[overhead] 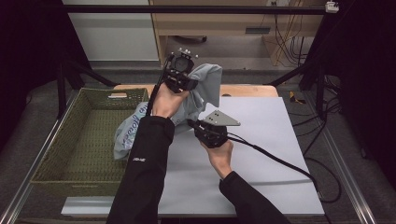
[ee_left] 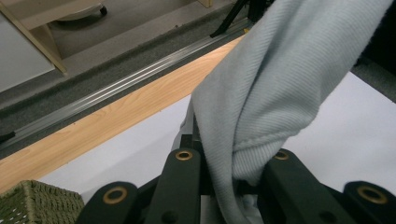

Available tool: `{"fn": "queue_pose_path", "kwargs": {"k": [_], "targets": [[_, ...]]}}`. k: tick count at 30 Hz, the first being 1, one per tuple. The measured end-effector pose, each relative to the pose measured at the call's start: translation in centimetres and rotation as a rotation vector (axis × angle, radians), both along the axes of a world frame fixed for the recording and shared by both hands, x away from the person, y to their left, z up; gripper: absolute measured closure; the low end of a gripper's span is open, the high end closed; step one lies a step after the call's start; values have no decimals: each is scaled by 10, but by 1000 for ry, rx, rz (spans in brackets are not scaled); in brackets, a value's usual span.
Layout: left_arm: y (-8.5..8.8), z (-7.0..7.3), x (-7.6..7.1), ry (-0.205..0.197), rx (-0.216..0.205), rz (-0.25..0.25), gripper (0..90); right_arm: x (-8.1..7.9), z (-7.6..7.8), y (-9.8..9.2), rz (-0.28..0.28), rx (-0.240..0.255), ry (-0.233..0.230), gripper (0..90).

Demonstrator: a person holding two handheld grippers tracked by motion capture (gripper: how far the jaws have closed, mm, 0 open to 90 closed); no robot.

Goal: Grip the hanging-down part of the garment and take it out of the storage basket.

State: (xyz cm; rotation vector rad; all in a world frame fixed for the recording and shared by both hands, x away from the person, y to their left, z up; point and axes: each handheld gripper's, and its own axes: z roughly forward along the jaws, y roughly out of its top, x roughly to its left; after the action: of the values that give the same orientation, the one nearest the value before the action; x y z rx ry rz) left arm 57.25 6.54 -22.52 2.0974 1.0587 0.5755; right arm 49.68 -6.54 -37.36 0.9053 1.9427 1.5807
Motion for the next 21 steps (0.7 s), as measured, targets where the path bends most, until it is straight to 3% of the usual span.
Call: {"fn": "queue_pose_path", "kwargs": {"k": [5, 15, 21], "targets": [[-1, 2, -2, -11, 1, 0, 805, -5, 6, -15, -16, -16, -33, 854], [-9, 2, -4, -10, 5, -16, 805, -19, 28, -64, -93, -27, -108, 854], [-12, 2, -7, -5, 5, -31, 806, -23, 37, -79, -145, -30, -120, 855]]}}
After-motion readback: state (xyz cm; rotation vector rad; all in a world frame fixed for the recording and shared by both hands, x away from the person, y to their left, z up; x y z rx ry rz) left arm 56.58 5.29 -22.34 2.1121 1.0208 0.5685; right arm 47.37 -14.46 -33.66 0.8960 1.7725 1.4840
